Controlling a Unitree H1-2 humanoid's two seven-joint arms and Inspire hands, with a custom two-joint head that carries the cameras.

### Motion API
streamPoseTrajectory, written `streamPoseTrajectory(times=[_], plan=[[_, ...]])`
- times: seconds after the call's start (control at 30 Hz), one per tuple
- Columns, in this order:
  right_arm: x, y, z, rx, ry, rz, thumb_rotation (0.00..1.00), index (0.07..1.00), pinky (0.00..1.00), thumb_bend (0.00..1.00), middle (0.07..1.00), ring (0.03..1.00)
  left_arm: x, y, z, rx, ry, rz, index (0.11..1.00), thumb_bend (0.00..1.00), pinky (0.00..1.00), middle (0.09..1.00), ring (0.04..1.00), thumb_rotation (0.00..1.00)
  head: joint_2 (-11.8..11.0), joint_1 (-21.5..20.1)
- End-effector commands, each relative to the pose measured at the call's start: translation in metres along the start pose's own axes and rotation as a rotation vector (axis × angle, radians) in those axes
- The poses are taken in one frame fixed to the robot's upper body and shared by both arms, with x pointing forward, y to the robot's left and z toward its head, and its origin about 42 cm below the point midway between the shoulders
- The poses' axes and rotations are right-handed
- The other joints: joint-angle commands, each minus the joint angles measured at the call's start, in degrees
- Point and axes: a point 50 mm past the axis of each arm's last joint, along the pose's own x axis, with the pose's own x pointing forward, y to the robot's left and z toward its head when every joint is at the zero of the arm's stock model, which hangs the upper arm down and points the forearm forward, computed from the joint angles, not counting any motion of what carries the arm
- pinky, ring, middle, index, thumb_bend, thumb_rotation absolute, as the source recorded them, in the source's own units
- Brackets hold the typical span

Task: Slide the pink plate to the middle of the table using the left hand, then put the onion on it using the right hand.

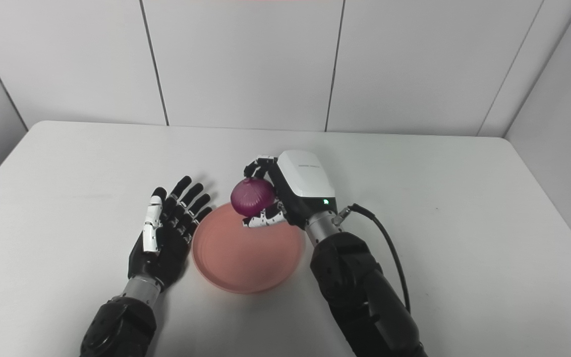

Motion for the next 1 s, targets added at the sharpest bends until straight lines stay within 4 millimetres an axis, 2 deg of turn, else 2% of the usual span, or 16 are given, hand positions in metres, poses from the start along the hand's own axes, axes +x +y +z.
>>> streamPoseTrajectory(times=[0.0,0.23,0.67,0.97], plan=[[0.007,-0.009,0.01,-0.022,-0.078,-0.048,0.08,0.602,0.19,0.52,0.393,0.276,0.001,-0.005,-0.002,0.002,0.006,0.003,0.902,0.42,0.91,0.915,0.904,1.0,0.08,0.06],[0.007,0.005,0.006,-0.017,-0.052,-0.002,0.08,0.587,0.18,0.52,0.372,0.269,0.001,-0.008,-0.001,0.002,0.001,0.01,0.901,0.42,0.91,0.915,0.906,1.0,0.41,0.11],[-0.008,0.02,-0.01,-0.035,-0.019,0.037,0.08,0.59,0.21,0.52,0.414,0.306,0.001,-0.006,0.0,0.016,-0.005,0.01,0.9,0.43,0.91,0.912,0.904,1.0,0.69,-0.12],[-0.013,0.025,-0.011,-0.051,-0.022,0.054,0.07,0.604,0.24,0.53,0.456,0.34,0.002,-0.006,-0.001,0.013,-0.003,0.006,0.903,0.43,0.91,0.914,0.905,1.0,0.7,-0.27]])
